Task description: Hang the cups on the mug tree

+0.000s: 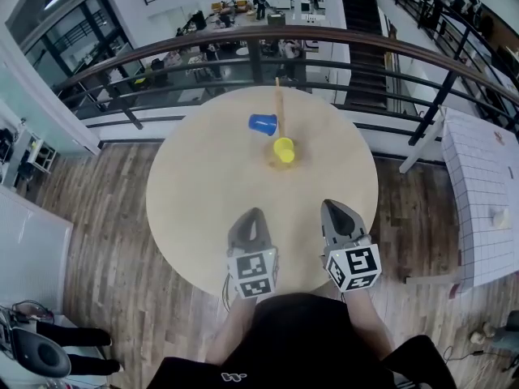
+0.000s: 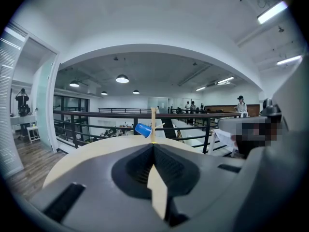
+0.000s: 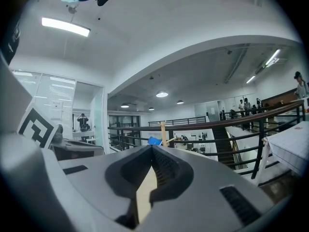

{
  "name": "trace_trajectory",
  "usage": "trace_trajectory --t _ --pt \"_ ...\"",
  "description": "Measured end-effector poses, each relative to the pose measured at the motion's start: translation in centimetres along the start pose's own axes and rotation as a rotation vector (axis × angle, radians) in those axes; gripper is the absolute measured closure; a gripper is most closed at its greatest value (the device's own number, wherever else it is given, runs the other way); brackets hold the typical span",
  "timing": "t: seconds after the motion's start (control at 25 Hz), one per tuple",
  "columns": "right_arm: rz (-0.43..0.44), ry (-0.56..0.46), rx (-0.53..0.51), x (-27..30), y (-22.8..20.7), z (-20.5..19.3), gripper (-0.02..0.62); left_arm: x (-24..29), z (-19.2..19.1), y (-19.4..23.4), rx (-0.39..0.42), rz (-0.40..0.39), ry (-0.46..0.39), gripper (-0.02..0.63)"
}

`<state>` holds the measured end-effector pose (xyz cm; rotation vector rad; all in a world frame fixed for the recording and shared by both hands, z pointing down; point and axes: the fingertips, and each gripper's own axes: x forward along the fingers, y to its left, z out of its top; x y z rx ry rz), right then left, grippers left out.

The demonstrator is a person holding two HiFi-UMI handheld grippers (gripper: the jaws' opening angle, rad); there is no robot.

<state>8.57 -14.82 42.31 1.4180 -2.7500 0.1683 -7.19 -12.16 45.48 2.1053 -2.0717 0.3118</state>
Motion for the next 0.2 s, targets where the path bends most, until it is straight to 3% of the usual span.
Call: trace_trajectory --t 0.2 --pt "0.008 -0.002 -0.002 0.46 -0.16 -0.3 0.586 0.55 -0.49 -0.23 -0.003 -0.003 0.009 0.594"
